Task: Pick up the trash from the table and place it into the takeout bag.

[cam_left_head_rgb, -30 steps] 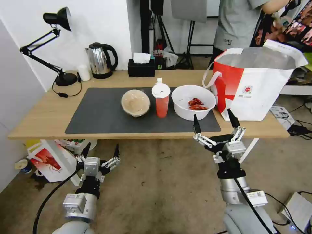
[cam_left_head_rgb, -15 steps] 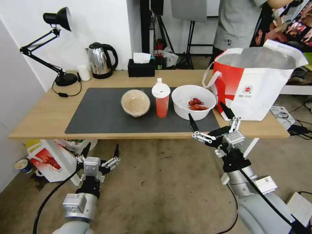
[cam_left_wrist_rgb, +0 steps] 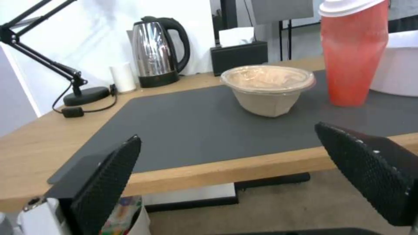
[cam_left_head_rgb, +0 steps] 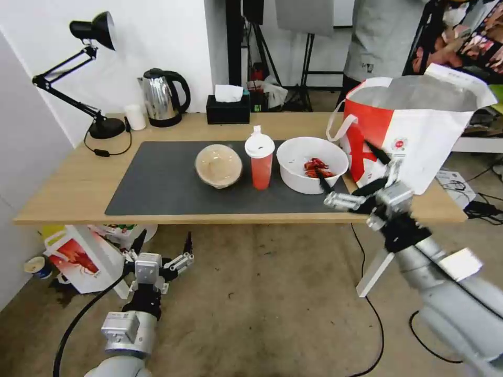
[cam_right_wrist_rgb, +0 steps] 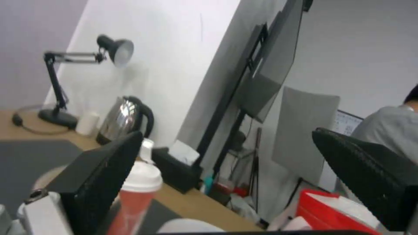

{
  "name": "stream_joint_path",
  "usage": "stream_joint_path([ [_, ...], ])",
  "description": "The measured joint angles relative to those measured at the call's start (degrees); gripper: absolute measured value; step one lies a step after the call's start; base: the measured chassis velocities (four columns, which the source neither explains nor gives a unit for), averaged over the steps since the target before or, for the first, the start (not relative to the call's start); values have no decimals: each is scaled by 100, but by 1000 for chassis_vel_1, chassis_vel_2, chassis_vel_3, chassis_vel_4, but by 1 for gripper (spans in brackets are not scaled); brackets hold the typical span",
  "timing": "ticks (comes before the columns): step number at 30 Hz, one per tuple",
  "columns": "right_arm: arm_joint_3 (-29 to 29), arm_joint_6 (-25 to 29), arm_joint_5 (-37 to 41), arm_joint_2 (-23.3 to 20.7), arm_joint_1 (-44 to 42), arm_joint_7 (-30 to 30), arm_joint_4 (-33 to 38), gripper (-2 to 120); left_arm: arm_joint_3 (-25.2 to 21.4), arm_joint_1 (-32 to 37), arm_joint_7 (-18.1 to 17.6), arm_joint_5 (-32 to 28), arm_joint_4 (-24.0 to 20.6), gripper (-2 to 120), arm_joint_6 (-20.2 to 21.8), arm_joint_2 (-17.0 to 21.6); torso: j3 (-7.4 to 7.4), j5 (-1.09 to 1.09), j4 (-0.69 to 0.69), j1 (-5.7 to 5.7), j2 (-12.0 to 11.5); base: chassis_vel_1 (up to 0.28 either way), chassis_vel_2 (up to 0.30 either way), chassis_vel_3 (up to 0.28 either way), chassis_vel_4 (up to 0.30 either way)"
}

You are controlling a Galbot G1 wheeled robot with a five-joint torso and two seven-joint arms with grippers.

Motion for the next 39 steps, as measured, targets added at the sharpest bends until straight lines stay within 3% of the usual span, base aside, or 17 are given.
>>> stream_joint_path([
  [7,371,-359,1075,-999,501,-379,-215,100,-1,0,0,0,0,100,0,1,0,-1,2,1,1,0,0,0,0],
  [17,349,-621,1841,-1655,859,-736,-336,100,0,0,0,0,0,100,0,0,0,-1,1,0,1,0,0,0,0],
  [21,296,-834,2320,-2247,1071,-951,-308,100,0,-1,0,0,0,100,0,0,-1,-1,1,0,1,0,0,0,0],
  [26,40,-973,2428,-2713,1543,-971,-322,100,0,0,0,0,0,100,0,1,0,-2,2,1,1,0,0,0,0],
  [30,-21,-747,2415,-3053,1638,-1025,-383,100,0,0,0,0,0,100,0,1,0,-1,1,0,0,0,0,0,0],
  [34,3,-573,2337,-3309,1670,-1353,-488,100,0,0,0,0,0,100,0,0,0,2,1,1,0,0,0,0,0],
  [38,165,-685,2699,-3800,2087,-2347,-796,100,0,0,0,0,0,100,0,1,0,0,1,0,0,0,0,0,0],
  [39,165,-685,2699,-3800,2087,-2347,-796,100,0,0,0,0,0,100,0,1,0,0,1,0,0,0,0,0,0],
])
